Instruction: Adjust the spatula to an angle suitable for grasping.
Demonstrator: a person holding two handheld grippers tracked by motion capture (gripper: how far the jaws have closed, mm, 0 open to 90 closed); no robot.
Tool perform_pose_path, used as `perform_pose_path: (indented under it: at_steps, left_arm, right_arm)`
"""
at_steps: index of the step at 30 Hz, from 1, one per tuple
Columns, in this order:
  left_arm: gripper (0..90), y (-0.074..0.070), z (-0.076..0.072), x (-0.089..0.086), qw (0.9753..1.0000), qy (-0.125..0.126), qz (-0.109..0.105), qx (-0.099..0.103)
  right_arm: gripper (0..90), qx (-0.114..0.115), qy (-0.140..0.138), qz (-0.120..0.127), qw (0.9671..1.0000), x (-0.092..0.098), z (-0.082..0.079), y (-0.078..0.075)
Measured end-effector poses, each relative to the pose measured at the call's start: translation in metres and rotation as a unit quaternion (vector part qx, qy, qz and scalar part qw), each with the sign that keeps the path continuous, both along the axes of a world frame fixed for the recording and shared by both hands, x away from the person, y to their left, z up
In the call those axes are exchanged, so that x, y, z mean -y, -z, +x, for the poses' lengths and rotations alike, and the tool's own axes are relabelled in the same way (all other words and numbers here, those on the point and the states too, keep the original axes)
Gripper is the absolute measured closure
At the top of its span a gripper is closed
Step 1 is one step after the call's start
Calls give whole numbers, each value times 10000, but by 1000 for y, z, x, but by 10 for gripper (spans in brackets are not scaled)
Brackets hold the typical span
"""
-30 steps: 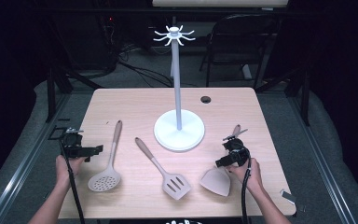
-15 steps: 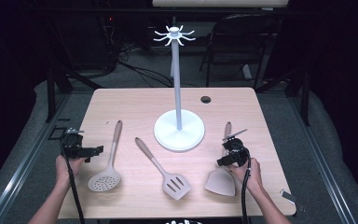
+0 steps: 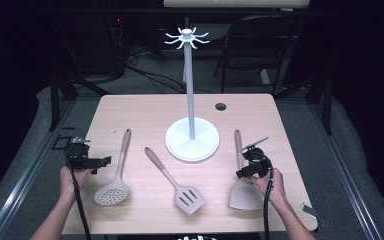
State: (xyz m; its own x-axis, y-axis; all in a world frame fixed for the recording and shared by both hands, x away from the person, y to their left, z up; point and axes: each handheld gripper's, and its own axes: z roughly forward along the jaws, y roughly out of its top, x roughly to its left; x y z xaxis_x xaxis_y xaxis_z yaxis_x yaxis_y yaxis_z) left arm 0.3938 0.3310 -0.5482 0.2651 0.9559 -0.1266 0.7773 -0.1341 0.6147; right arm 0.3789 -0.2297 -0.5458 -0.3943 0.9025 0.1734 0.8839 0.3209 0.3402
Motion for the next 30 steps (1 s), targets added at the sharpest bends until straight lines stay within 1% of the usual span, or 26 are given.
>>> perform_pose_path:
  at_steps: [3,4,5,6,8,12,15,18,20,22,25,26,27,28,29,30]
  left_arm:
    - [3,0,0,0,10000,21,8,1]
    - [3,0,0,0,10000,31,12,-8]
    - [3,0,0,0,10000,35,12,-10]
    - [3,0,0,0,10000,38,15,-9]
    - [3,0,0,0,10000,42,15,-9]
    - [4,0,0,0,10000,51,6,-22]
    - [3,0,0,0,10000,53,-3,-32]
    - [3,0,0,1,10000,64,6,-26]
    - [3,0,0,1,10000,56,7,-19]
    - [3,0,0,1,10000,60,15,-22]
    - [3,0,0,2,10000,68,16,-7]
    - [3,0,0,2,10000,94,3,-18]
    - [3,0,1,2,9999,104,-28,-28]
    - [3,0,1,2,9999,113,-42,-43]
    - [3,0,1,3,9999,107,-30,-37]
    - [3,0,1,4,9999,120,-22,-32]
  right_arm:
    - [649,6,-29,-17,10000,2,0,0]
    - [658,-62,-2,-60,10000,3,0,-1]
    - [658,-62,-2,-60,10000,3,0,-1]
    - [667,-22,-63,-97,9999,5,0,-1]
    - [674,-51,-61,-131,9999,7,0,-2]
    - [682,-78,-57,-92,9999,10,0,-2]
    - [686,-98,-69,-162,9998,10,0,-3]
    - [689,-95,-49,-154,9998,11,-1,-3]
    - [692,-108,-52,-252,9996,11,-1,-3]
    - [690,-134,-50,-212,9997,12,-1,-3]
    - [686,-131,-45,-205,9997,12,-1,-3]
    - [682,-109,-68,-246,9996,11,-1,-3]
    - [680,-49,-39,-211,9998,10,-1,-2]
    - [679,-50,-92,-341,9994,10,0,-3]
    - [679,-19,-61,-360,9993,9,0,-3]
    - [680,-35,-89,-393,9992,8,2,-3]
